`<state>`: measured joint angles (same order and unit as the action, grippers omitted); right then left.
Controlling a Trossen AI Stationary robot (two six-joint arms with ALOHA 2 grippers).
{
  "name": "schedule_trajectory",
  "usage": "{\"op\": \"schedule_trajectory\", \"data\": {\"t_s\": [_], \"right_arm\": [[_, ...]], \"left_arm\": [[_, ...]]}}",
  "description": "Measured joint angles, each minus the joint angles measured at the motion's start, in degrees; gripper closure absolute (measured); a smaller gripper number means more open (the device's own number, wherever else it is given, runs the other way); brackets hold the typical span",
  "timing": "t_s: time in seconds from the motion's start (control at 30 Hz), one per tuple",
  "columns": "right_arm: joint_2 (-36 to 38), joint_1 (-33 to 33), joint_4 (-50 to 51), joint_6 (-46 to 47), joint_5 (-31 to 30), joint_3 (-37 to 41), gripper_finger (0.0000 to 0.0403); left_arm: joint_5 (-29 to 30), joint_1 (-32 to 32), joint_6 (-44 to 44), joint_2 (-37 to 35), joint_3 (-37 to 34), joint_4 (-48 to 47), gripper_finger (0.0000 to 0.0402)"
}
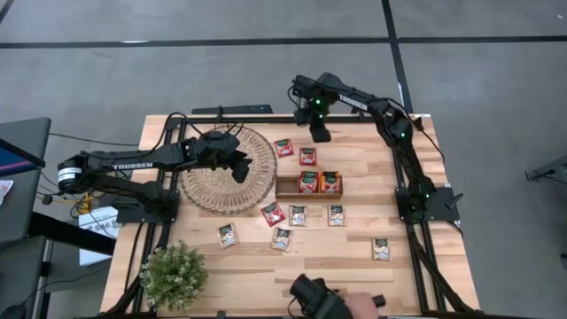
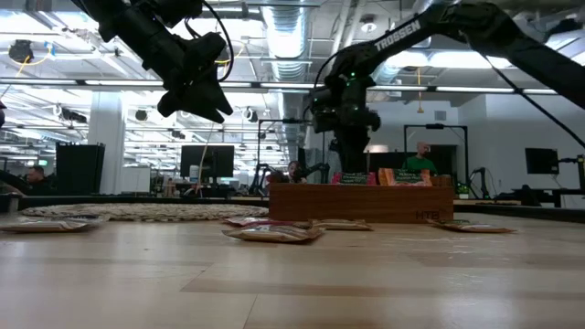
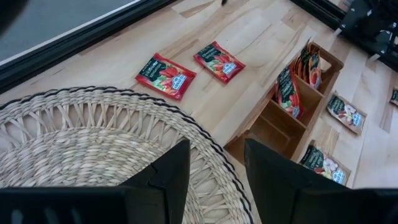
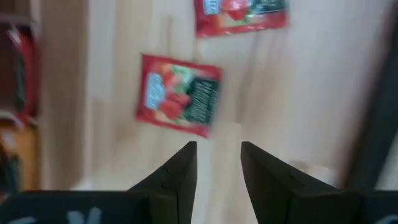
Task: Pick & Place Tea
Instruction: Put the red tea bag into the middle section of the wooden organizer
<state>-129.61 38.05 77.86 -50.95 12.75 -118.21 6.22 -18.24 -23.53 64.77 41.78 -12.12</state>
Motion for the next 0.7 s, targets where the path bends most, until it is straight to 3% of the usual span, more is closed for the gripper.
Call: {"op": "schedule_trajectory", "data": {"t_s": [0.33, 0.5, 0.7], "right_arm": [[0.9, 1.6, -4.2, -12.1, -9.3, 1.6, 0.0314], [0.9, 2.4, -5.5, -12.5, -8.4, 3.5, 0.0334], [0.9, 0.8, -4.6, -11.2, -2.8, 6.4, 0.0340]], "left_arm": [[0.0, 0.0, 0.1, 0.0, 0.0, 0.0, 0.0259], [0.0, 0.0, 0.1, 0.0, 0.0, 0.0, 0.0259], [0.0, 0.0, 0.1, 0.0, 0.0, 0.0, 0.0259]]}}
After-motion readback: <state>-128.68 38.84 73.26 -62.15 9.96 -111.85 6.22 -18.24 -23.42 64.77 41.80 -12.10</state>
